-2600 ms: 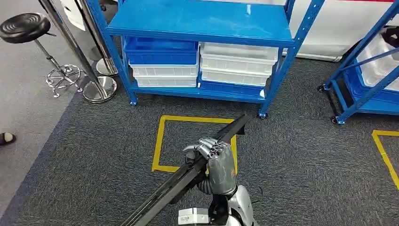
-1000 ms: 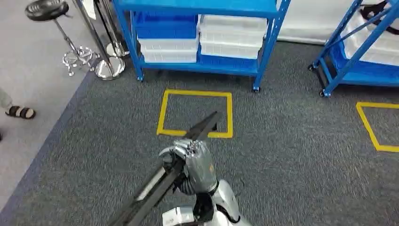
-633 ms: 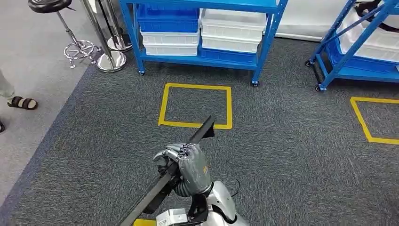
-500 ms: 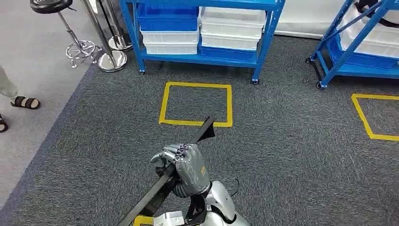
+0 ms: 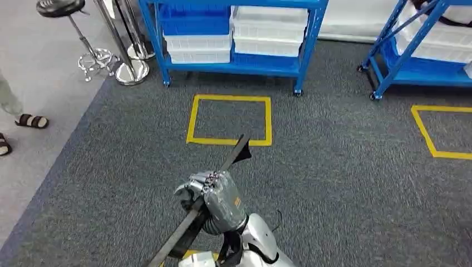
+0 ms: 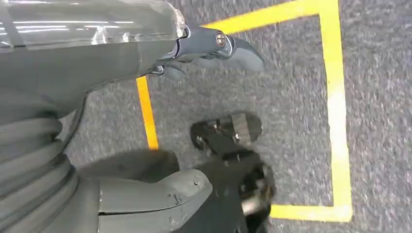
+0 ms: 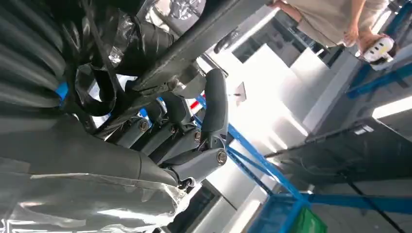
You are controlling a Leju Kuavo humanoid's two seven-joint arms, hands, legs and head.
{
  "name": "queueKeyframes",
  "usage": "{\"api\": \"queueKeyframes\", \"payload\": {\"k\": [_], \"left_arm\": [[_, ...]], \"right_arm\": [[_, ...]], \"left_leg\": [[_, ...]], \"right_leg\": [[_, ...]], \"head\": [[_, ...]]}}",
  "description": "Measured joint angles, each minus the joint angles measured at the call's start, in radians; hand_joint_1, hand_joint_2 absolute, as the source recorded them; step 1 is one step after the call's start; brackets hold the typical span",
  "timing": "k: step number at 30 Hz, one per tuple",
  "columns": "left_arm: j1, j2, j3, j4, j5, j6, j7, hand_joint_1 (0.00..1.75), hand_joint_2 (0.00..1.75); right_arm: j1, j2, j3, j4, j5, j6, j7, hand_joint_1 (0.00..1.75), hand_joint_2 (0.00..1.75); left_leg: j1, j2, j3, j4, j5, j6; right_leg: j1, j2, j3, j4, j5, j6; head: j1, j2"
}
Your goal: Take the parts from the cabinet and place them on the table.
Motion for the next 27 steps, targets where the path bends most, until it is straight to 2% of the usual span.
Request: {"api": "queueKeyframes", "payload": {"k": [2,3,4,5,7,8,9,10,12,13,14,17,18,19,20,21,22,23,24,25,26,27], "left_arm": [[0.000,0.001,0.000,0.000,0.000,0.001,0.000,0.00,1.75],[-0.002,-0.002,0.000,0.000,0.000,0.001,0.000,0.00,1.75],[-0.003,-0.002,0.000,0.000,0.000,0.001,0.000,0.00,1.75],[-0.005,-0.002,0.000,0.000,0.000,0.001,0.000,0.00,1.75],[-0.004,-0.002,0.000,0.000,0.000,0.001,0.000,0.00,1.75],[-0.003,-0.002,0.000,0.000,0.000,0.001,0.000,0.00,1.75],[-0.003,-0.002,0.000,0.000,0.000,0.001,0.000,0.00,1.75],[-0.003,-0.002,0.000,0.000,0.000,0.001,0.000,0.00,1.75],[-0.005,-0.002,0.000,0.000,0.000,0.000,0.000,0.00,1.75],[-0.005,-0.002,0.000,0.000,0.000,0.000,0.000,0.00,1.75],[-0.005,-0.002,0.000,0.000,0.000,0.000,0.000,0.00,1.75],[-0.006,-0.002,0.000,0.000,0.000,0.000,0.000,0.00,1.75],[-0.008,-0.002,0.000,0.000,0.000,0.000,0.000,0.00,1.75],[-0.008,-0.002,0.000,0.000,0.000,0.000,0.000,0.00,1.75],[-0.008,-0.002,0.000,0.000,0.000,0.000,-0.001,0.00,1.75],[-0.007,-0.002,0.000,0.000,0.000,0.000,-0.001,0.00,1.75],[-0.005,-0.002,0.000,0.000,0.000,0.000,-0.001,0.00,1.75],[-0.003,-0.002,0.000,0.000,0.000,0.001,-0.001,0.00,1.75],[-0.002,-0.002,0.000,0.000,0.000,0.001,-0.001,0.00,1.75],[-0.002,-0.002,0.000,0.000,0.000,0.001,-0.001,0.00,1.75],[-0.003,-0.002,0.000,0.000,0.000,0.001,-0.002,0.00,1.75],[-0.004,-0.002,0.000,0.000,0.001,0.002,-0.003,0.00,1.75]], "right_arm": [[0.000,0.000,0.000,0.000,-0.005,0.001,0.000,1.75,1.75],[0.000,0.000,0.000,0.000,-0.005,0.000,0.000,1.75,1.75],[-0.002,-0.001,0.000,0.000,-0.005,0.000,0.000,1.75,1.75],[-0.003,-0.001,0.001,0.000,-0.005,0.001,-0.001,1.75,1.75],[-0.001,-0.004,0.001,0.000,-0.006,0.001,0.000,1.75,1.75],[0.000,-0.006,0.001,0.000,-0.006,0.001,0.000,1.75,1.75],[0.001,-0.008,0.001,0.000,-0.006,0.001,0.000,1.75,1.75],[0.001,-0.010,0.001,0.000,-0.006,0.001,0.000,1.75,1.75],[0.000,-0.011,0.001,0.000,-0.006,0.001,0.000,1.75,1.75],[-0.002,-0.011,0.001,0.000,-0.006,0.001,0.000,1.75,1.75],[-0.002,-0.011,0.001,0.000,-0.006,0.001,-0.001,1.75,1.75],[-0.002,-0.011,0.001,0.000,-0.006,0.001,0.000,1.75,1.75],[-0.002,-0.011,0.001,0.000,-0.006,0.001,0.000,1.75,1.75],[-0.003,-0.011,0.001,0.000,-0.006,0.001,-0.001,1.75,1.75],[-0.004,-0.011,0.001,0.000,-0.006,0.001,-0.001,1.75,1.75],[-0.003,-0.010,0.002,0.000,-0.006,0.001,-0.001,1.75,1.75],[-0.002,-0.011,0.002,0.000,-0.006,0.001,-0.001,1.75,1.75],[-0.001,-0.011,0.002,0.000,-0.006,0.001,-0.001,1.75,1.75],[-0.001,-0.011,0.002,0.000,-0.008,0.002,-0.001,1.75,1.75],[-0.001,-0.011,0.002,0.000,-0.010,0.004,-0.002,1.75,1.75],[-0.001,-0.011,0.002,0.000,-0.013,0.006,-0.003,1.75,1.75],[-0.002,-0.011,0.002,0.000,-0.015,0.007,-0.004,1.75,1.75]], "left_leg": [[-0.002,0.014,-0.003,-0.005,0.000,0.013],[0.011,0.024,0.000,-0.019,0.009,0.025],[0.009,0.031,-0.001,-0.022,0.012,0.033],[0.008,0.038,-0.004,-0.022,0.014,0.039],[0.005,0.054,-0.010,-0.021,0.016,0.041],[0.005,0.064,-0.014,-0.019,0.017,0.041],[0.005,0.071,-0.015,-0.017,0.017,0.041],[0.005,0.078,-0.015,-0.016,0.016,0.041],[0.005,0.090,-0.013,-0.012,0.015,0.038],[0.003,0.096,-0.012,-0.010,0.013,0.034],[-0.004,0.101,-0.016,-0.003,0.011,0.026],[-0.004,0.124,-0.014,-0.009,0.016,0.011],[-0.003,0.130,-0.013,-0.009,0.013,0.004],[0.001,0.099,-0.022,0.011,-0.010,-0.003],[0.002,0.072,-0.043,0.062,-0.047,-0.005],[0.003,0.056,-0.075,0.137,-0.089,-0.009],[0.003,0.049,-0.111,0.218,-0.125,-0.012],[0.003,0.046,-0.141,0.284,-0.145,-0.013],[0.003,0.046,-0.150,0.305,-0.142,-0.012],[0.003,0.046,-0.136,0.277,-0.114,-0.010],[0.003,0.043,-0.097,0.201,-0.068,-0.006],[0.003,0.030,-0.045,0.098,-0.016,0.000]], "right_leg": [[0.000,0.012,-0.006,-0.003,0.008,0.012],[0.003,0.016,-0.009,0.003,0.001,0.016],[0.003,0.010,-0.020,0.026,-0.020,0.020],[0.000,0.006,-0.047,0.081,-0.057,0.024],[-0.004,0.003,-0.125,0.243,-0.130,0.031],[-0.005,0.002,-0.153,0.299,-0.142,0.033],[-0.005,0.000,-0.154,0.300,-0.128,0.034],[-0.005,-0.004,-0.132,0.260,-0.096,0.033],[-0.004,-0.025,-0.041,0.088,-0.006,0.026],[0.001,-0.067,-0.004,0.007,0.002,0.019],[0.011,-0.070,-0.003,-0.004,0.002,0.013],[0.012,-0.043,-0.014,0.001,0.007,0.001],[0.006,-0.034,-0.012,-0.008,0.015,-0.010],[0.001,-0.028,-0.010,-0.013,0.021,-0.017],[-0.001,-0.022,-0.013,-0.013,0.023,-0.021],[-0.001,-0.015,-0.016,-0.013,0.024,-0.024],[0.000,-0.006,-0.018,-0.013,0.026,-0.026],[0.002,0.004,-0.022,-0.011,0.027,-0.026],[0.003,0.014,-0.025,-0.007,0.028,-0.026],[0.004,0.026,-0.026,-0.004,0.028,-0.026],[0.004,0.039,-0.027,0.001,0.027,-0.026],[0.005,0.053,-0.027,0.005,0.026,-0.024]], "head": [[0.000,0.000],[0.000,0.000],[0.001,0.000],[0.000,0.000],[0.000,0.000],[0.000,0.000],[0.001,0.000],[0.000,0.000],[0.000,0.000],[0.000,0.000],[0.000,0.000],[0.000,0.000],[0.000,0.000],[0.000,0.000],[0.000,0.000],[0.000,0.000],[0.000,0.000],[0.000,0.000],[0.000,0.000],[0.000,0.000],[0.000,0.000],[0.000,0.000]]}}
